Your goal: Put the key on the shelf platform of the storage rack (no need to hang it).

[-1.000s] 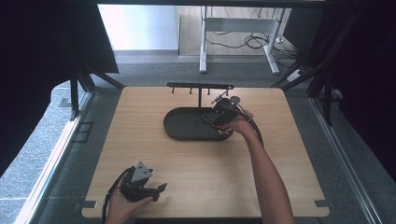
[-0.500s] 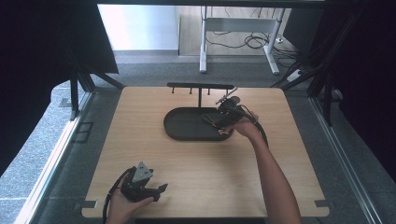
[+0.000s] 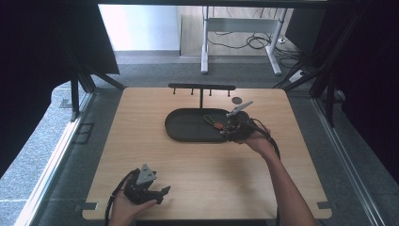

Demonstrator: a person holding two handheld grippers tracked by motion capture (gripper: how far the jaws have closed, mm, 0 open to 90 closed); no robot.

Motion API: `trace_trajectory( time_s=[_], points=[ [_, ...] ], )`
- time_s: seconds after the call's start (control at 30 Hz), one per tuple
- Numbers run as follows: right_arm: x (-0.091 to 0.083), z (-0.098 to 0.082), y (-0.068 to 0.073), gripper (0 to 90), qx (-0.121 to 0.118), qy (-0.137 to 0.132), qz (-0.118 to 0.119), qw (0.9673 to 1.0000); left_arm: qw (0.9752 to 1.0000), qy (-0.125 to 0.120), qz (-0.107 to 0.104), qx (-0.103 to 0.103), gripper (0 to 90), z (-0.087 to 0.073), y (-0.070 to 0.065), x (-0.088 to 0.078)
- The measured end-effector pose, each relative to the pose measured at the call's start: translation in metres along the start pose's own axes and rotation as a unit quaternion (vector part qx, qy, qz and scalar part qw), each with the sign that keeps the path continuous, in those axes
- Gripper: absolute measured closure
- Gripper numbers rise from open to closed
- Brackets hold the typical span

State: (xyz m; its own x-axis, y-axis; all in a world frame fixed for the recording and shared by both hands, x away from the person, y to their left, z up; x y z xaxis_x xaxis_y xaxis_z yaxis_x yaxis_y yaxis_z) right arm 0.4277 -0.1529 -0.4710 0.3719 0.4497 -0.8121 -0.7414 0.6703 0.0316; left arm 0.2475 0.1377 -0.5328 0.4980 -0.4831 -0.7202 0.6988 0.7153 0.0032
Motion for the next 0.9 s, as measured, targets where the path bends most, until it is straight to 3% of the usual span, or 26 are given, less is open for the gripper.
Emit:
trace_trajectory(
  time_s=[0.53, 0.9],
  points=[
    [-0.027, -0.058, 0.02, 53.4, -0.003, -0.048, 0.017, 0.9987, 1.0, 0.005, 0.0, 0.004, 25.6, 0.0, -0.003, 0.003],
    [-0.025, -0.103, 0.033, 51.9, 0.012, -0.06, 0.028, 0.9977, 0.9999, 0.009, 0.0, 0.007, 25.6, 0.0, -0.004, 0.004]
  ],
)
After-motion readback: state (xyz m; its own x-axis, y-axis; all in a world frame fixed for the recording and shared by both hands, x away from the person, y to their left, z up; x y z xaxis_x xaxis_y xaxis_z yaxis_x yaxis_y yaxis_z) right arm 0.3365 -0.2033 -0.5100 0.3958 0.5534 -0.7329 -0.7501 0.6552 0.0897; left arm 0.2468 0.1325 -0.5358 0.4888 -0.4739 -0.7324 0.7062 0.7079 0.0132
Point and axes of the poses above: each handheld gripper's, and its own axes: x roughly forward along the jaws, z roughly out of its top, y roughly to its left, the point moved 5 cm from there along x, roughly forward along the jaws, and after that the axes turned 2 degrees about x, right-handed, at the moved point
